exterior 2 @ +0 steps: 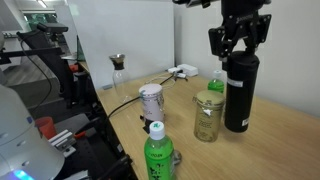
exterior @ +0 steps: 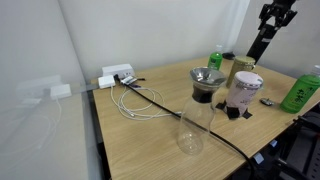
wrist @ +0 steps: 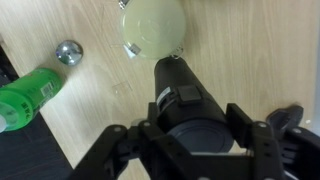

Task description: Pick the black bottle and move it to the left on the table

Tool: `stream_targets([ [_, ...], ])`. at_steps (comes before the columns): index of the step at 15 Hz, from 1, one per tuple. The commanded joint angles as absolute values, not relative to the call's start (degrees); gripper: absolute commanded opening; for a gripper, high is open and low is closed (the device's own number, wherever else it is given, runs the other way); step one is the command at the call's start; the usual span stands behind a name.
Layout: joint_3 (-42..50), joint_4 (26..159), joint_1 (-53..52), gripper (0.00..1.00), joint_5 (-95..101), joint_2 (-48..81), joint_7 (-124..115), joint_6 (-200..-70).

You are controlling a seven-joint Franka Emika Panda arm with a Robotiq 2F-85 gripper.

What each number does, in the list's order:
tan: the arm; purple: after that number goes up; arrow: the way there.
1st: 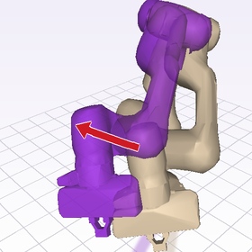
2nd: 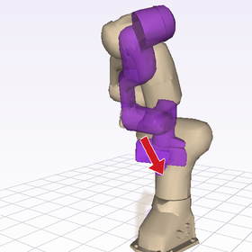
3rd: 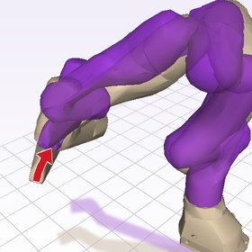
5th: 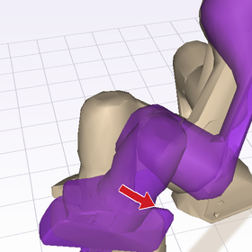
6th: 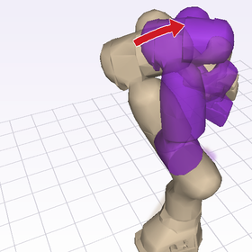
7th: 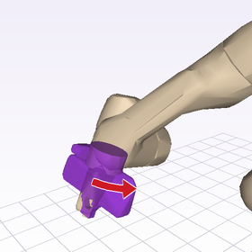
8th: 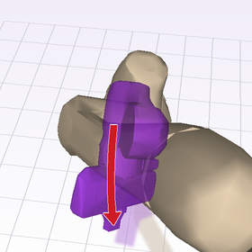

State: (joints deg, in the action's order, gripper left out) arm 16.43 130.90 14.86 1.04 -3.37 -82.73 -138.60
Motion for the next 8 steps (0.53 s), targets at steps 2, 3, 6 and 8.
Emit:
stream_targets([
  [2,14.68,131.75,15.69,0.44,6.10,-5.90,-84.30,-147.20],
  [3,14.31,131.90,15.77,0.44,7.37,-6.16,-84.80,-149.71],
  [6,13.21,132.36,15.65,0.44,8.92,-7.04,-85.77,-154.34],
  [8,12.37,132.78,15.49,0.44,8.88,-7.93,-85.40,-156.13],
])
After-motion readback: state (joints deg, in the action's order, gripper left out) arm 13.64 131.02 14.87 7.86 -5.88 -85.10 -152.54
